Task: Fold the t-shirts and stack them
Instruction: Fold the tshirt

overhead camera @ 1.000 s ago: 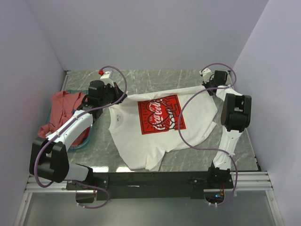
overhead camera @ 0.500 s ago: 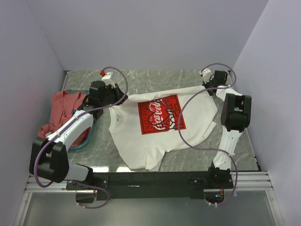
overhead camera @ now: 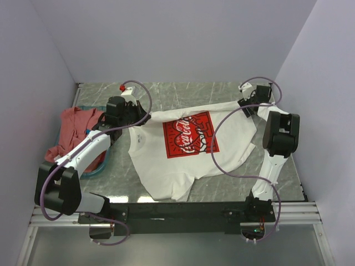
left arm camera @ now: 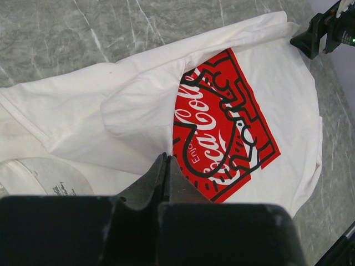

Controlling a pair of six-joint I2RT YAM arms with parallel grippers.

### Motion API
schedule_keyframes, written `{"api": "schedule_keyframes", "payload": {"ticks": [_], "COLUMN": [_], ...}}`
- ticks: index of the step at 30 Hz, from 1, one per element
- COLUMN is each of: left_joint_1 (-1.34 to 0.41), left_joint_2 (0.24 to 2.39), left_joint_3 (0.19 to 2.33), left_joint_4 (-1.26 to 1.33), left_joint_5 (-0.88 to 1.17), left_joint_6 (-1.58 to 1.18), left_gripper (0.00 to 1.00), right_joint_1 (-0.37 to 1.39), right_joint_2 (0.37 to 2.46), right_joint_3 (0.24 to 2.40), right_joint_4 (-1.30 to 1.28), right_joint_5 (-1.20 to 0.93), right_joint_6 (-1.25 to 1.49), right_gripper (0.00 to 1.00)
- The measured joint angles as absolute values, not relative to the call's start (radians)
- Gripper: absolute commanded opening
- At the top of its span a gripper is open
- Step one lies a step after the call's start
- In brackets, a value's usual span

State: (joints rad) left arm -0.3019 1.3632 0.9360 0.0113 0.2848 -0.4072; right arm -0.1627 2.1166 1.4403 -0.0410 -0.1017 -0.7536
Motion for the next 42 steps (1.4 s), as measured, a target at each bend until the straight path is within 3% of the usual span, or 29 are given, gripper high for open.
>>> {"api": "schedule_keyframes", "payload": {"ticks": [8, 23, 42], "left_joint_1": [-0.303, -0.319, -0.372], "left_joint_2": [1.363, 1.362, 1.346], "left_joint_3": [0.936, 0.92, 0.903], "left_joint_4": [0.009, -0.016, -0.056], "left_joint_5": [0.301, 0.321, 0.324], "left_joint_6": [-0.4, -0.374, -0.378], "left_gripper": [0.0, 0.0, 0.0], "right_joint_1": [-0.221, -0.241, -0.241], "right_joint_2": [2.04, 1.992, 2.0], "right_joint_3": [1.428, 1.508, 1.511], "right_joint_4": [-0.113, -0.281, -0.325], "right_joint_5": [-0.199, -0.469, -0.511], "right_joint_6": [-0.741, -0.526, -0.494], "right_gripper": [0.76, 0.71, 0.71]}}
